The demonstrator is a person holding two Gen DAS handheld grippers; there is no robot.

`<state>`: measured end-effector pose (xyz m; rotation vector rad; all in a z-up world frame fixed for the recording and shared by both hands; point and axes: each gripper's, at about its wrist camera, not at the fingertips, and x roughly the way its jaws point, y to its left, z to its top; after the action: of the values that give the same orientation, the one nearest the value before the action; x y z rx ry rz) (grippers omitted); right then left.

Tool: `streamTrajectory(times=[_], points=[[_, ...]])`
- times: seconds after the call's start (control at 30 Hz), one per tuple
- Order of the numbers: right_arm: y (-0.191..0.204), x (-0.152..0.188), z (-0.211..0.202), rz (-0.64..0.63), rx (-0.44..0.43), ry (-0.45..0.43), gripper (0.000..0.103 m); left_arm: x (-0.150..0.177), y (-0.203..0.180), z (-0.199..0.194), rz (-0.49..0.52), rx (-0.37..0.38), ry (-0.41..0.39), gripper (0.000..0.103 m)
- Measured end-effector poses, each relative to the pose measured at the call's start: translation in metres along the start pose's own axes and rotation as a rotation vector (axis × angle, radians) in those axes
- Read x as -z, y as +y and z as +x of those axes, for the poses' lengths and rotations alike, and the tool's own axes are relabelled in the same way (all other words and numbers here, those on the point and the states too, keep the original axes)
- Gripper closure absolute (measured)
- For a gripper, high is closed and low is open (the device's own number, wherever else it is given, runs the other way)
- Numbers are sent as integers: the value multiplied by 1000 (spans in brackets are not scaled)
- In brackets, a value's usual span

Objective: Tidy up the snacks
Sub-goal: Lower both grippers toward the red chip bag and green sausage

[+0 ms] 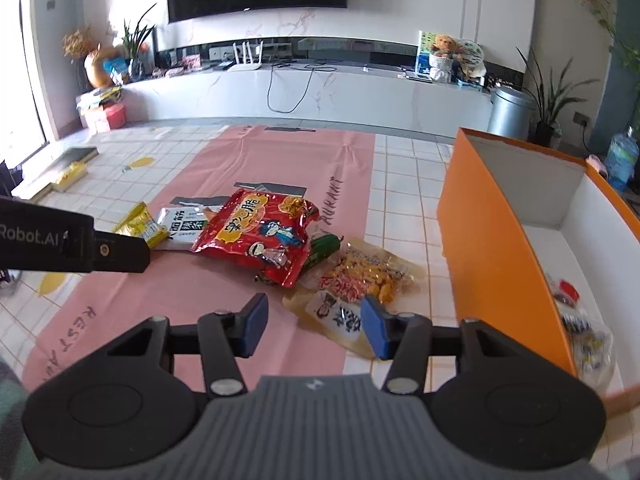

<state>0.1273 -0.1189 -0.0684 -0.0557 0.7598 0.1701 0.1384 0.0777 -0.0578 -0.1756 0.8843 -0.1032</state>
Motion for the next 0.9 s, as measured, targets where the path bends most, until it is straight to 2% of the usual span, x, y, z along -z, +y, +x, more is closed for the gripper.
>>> streamTrajectory(times=[0.03,0.2,0.33,0.4,0.47,0.57,0.8,0.9], points=[[1,-4,7,-24,8,5,62,-4,2,4,2,-12,9,42],[3,-23,43,-82,66,19,72,-21,13,24,7,-39,42,42],[-1,-32,64,-80,105,18,84,-27,22,37,2,-41,38,42],[-2,-36,74,-83,145,15,84,-28,26,42,-3,-33,32,42],[-3,-38,85,-78,143,32,84,-27,30,46,-16,-13,32,42],[1,-39,93,-67,89,41,84,-26,37,50,-34,1,33,42],[47,-24,80,-127,-149,73,84,-26,56,48,-95,12,25,42],[59,-18,75,-177,-141,55,84,-25,60,51,-114,19,34,35]])
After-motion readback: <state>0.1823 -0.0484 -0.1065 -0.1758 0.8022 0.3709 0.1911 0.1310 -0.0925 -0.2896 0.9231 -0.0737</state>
